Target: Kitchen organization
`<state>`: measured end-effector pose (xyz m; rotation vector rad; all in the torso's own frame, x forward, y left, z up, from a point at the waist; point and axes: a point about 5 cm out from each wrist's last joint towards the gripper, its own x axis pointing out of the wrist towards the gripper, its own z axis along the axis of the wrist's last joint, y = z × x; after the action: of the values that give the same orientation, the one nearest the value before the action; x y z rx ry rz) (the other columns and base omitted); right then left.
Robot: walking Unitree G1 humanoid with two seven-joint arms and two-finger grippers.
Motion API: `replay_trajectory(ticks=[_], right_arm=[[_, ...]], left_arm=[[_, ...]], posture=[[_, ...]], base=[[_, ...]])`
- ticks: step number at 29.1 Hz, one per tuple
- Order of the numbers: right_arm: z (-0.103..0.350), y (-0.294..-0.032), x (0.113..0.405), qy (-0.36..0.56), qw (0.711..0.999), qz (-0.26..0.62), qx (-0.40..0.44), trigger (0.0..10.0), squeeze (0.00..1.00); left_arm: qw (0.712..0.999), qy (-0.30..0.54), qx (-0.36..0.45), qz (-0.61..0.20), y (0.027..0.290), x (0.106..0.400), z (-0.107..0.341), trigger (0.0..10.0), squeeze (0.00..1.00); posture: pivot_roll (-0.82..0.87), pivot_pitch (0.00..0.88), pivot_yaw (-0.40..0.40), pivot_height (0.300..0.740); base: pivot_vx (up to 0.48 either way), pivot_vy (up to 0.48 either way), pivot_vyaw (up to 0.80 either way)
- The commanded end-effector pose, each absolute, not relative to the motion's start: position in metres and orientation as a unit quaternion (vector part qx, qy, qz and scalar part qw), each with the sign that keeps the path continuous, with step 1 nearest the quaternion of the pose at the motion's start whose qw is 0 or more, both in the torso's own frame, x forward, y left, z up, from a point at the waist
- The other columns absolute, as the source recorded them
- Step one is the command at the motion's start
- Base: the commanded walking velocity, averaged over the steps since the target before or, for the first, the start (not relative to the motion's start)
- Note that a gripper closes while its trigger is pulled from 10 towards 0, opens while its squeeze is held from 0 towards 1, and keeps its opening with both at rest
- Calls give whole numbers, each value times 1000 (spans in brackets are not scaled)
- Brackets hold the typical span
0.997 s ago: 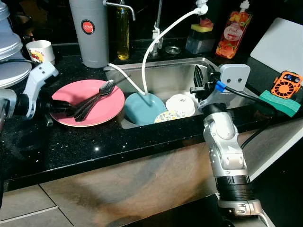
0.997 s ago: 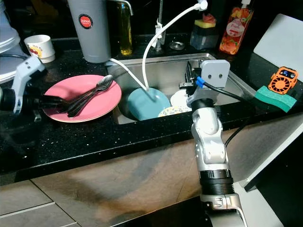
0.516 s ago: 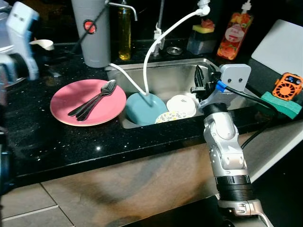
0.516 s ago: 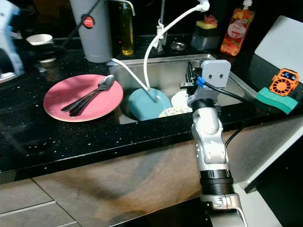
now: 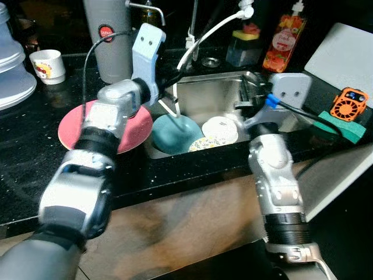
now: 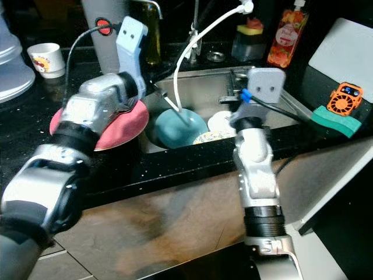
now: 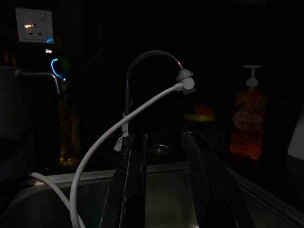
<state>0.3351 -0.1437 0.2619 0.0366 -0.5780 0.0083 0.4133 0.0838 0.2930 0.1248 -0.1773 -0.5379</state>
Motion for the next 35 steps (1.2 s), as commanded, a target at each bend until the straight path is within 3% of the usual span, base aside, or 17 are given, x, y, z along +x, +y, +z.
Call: replay_trajectory(ticks=[1, 2, 4, 5, 9, 10, 11, 12, 16, 18, 24, 27, 28, 29, 30, 31, 35], right_arm=[[264, -148, 333, -288, 957, -8, 20, 10000, 0], [264, -150, 333, -289, 957, -13, 20, 10000, 0], [264, -154, 333, -289, 957, -23, 22, 10000, 0], [265, -155, 333, -289, 957, -27, 23, 10000, 0], [267, -156, 334, -292, 956, -30, 23, 10000, 0], [268, -155, 334, -294, 955, -30, 23, 10000, 0], [268, -155, 334, -294, 955, -30, 23, 10000, 0], [269, -155, 334, -295, 955, -29, 22, 10000, 0], [269, -153, 333, -296, 955, -25, 22, 10000, 0], [268, -153, 333, -296, 955, -24, 22, 10000, 0], [267, -148, 332, -296, 955, -17, 22, 10000, 0], [265, -145, 332, -293, 956, -2, 17, 10000, 0], [265, -145, 332, -293, 956, -2, 17, 10000, 0], [263, -143, 333, -289, 957, 5, 16, 10000, 0], [263, -143, 333, -289, 957, 5, 16, 10000, 0], [262, -141, 333, -287, 958, 10, 15, 10000, 0], [261, -138, 335, -286, 958, 14, 16, 10000, 0]], left_arm=[[959, -114, 56, -255, 80, 412, 301, 10000, 698], [956, -127, 45, -261, 78, 410, 306, 10000, 722], [951, -156, 33, -266, 76, 407, 317, 10000, 667], [949, -168, 35, -264, 76, 406, 321, 10000, 1000], [942, -244, 37, -226, 80, 401, 344, 10000, 1000], [935, -290, 33, -203, 86, 396, 362, 10000, 145], [935, -290, 33, -203, 86, 396, 362, 10000, 145], [925, -338, 27, -173, 94, 390, 383, 10000, 0], [872, -480, 4, -98, 141, 351, 462, 10000, 0], [869, -485, 7, -95, 144, 348, 464, 10000, 0], [920, -352, 112, -130, 159, 366, 422, 10000, 0], [940, -192, 184, -215, 175, 371, 359, 10000, 0], [940, -192, 184, -215, 175, 371, 359, 10000, 0], [949, -110, 192, -223, 196, 372, 326, 10000, 0], [949, -110, 192, -223, 196, 372, 326, 10000, 0], [958, -59, 186, -211, 215, 375, 304, 10000, 43], [957, 9, 193, -216, 233, 376, 271, 10000, 16]], posture=[[132, 14, -17, 740], [132, 14, -17, 740], [143, 16, -23, 740], [143, 16, -23, 740], [143, 16, -23, 740], [135, 19, -25, 740], [135, 19, -25, 740], [135, 19, -25, 740], [135, 21, -33, 740], [135, 21, -33, 740], [151, 20, -31, 740], [153, 20, -29, 740], [153, 20, -29, 740], [170, 20, -35, 740], [170, 20, -35, 740], [176, 17, -32, 740], [180, 11, -31, 740]], base=[[0, 0, 0], [0, 0, 0], [0, 0, 0], [0, 0, 0], [0, 0, 0], [0, 0, 0], [0, 0, 0], [0, 0, 0], [0, 0, 0], [0, 0, 0], [0, 0, 0], [0, 0, 0], [0, 0, 0], [0, 0, 0], [0, 0, 0], [0, 0, 0], [0, 0, 0]])
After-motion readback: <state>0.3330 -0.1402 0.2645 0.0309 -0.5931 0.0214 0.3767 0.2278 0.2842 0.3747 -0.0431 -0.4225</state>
